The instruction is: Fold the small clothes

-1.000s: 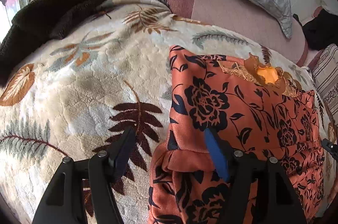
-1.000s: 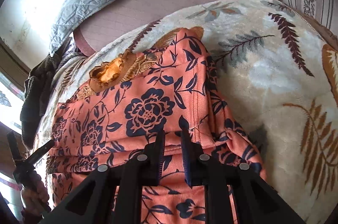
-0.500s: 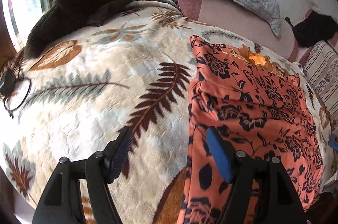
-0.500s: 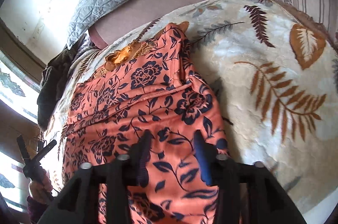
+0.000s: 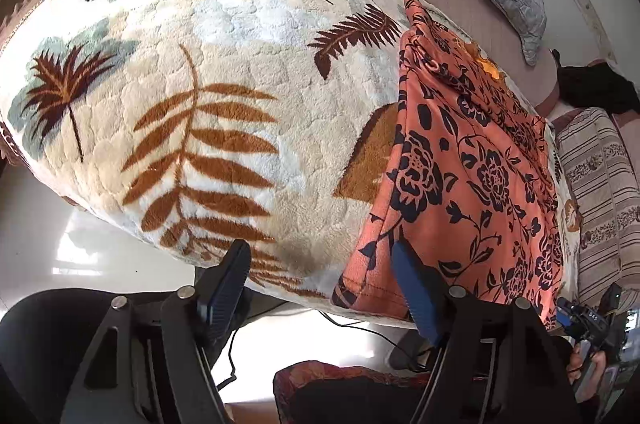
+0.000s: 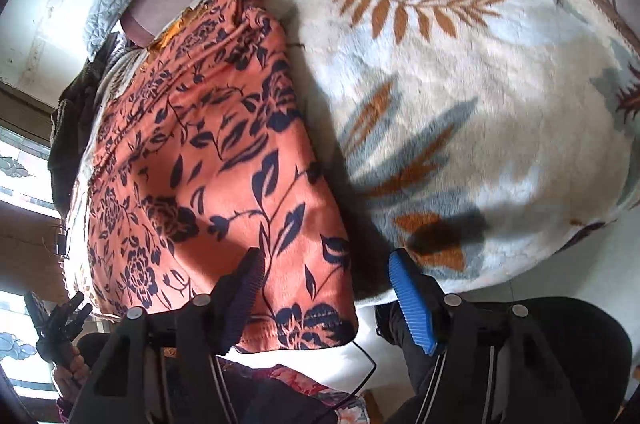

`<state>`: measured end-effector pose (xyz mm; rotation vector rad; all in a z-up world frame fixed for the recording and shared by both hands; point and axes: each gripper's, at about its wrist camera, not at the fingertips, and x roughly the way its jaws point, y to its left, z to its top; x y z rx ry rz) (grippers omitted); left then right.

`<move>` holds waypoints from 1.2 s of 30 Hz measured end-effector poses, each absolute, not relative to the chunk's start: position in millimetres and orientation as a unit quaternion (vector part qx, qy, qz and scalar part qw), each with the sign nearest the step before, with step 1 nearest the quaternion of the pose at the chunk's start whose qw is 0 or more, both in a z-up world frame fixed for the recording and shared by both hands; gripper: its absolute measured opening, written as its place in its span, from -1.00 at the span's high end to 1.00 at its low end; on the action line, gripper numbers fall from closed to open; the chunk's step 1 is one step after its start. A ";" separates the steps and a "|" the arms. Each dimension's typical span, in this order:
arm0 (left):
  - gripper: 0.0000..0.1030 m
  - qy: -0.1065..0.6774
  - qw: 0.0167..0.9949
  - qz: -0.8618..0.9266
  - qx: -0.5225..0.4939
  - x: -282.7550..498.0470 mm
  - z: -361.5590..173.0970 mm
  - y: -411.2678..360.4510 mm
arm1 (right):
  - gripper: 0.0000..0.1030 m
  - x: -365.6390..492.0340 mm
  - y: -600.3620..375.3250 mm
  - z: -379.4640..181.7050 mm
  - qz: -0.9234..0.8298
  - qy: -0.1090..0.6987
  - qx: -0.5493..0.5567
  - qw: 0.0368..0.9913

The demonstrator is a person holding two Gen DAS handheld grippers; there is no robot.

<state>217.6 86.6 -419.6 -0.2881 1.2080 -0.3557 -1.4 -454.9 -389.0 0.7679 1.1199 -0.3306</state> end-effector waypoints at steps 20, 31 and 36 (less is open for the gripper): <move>0.13 0.594 0.752 -0.249 -0.143 227.0 -445.4 48.1 | 0.10 5.9 -439.6 -412.9 -0.144 0.552 0.371 0.732; 0.85 0.562 0.759 -0.311 -0.101 215.0 -426.5 28.8 | 0.83 11.5 -422.0 -398.8 -0.129 0.553 0.347 0.747; 0.61 0.576 0.760 -0.288 -0.086 221.5 -428.1 25.5 | 0.83 6.6 -422.7 -376.9 -0.111 0.531 0.353 0.763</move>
